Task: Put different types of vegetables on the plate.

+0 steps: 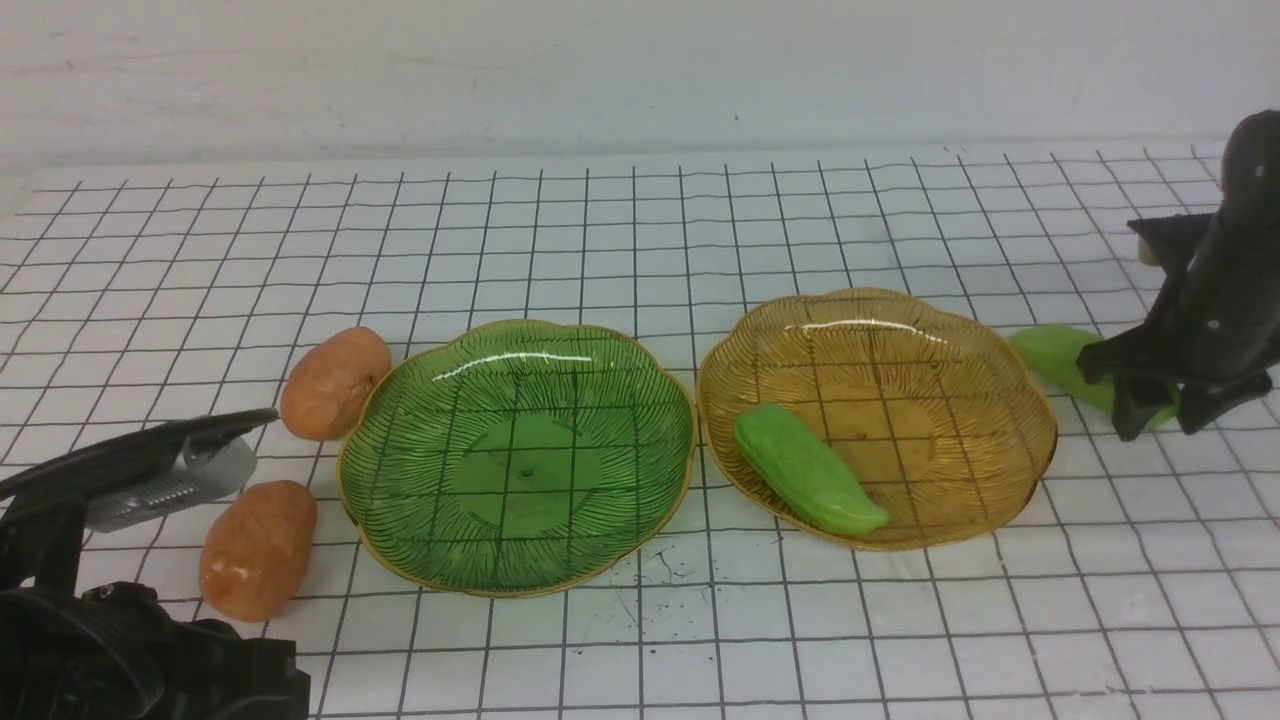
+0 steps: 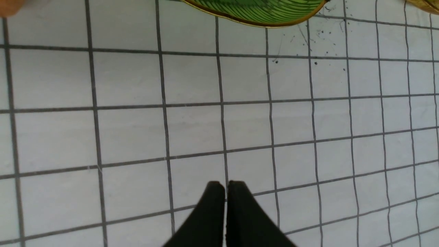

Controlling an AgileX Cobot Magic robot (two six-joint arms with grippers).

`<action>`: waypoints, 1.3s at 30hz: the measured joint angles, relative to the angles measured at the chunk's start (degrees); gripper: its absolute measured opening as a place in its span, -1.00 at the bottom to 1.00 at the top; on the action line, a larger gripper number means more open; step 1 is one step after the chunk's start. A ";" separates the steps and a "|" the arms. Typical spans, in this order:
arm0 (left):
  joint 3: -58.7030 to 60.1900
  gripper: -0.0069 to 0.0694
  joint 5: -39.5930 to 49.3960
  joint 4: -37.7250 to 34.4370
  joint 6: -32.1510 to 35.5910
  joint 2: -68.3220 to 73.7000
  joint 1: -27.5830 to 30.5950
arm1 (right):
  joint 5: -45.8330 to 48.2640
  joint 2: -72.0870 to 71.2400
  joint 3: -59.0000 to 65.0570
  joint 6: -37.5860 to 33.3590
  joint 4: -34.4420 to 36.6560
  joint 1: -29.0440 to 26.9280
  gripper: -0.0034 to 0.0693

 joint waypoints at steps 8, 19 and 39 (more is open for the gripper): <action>0.00 -0.83 0.11 0.00 0.00 0.00 0.00 | 6.73 -8.59 -4.18 1.15 3.36 0.00 0.04; 0.00 -0.83 0.05 0.19 0.00 0.05 0.00 | 7.27 -13.18 0.38 1.18 21.07 7.42 0.04; -0.05 0.20 -5.31 12.51 -8.74 0.32 0.04 | 6.97 -13.01 2.51 -0.37 11.56 17.12 0.79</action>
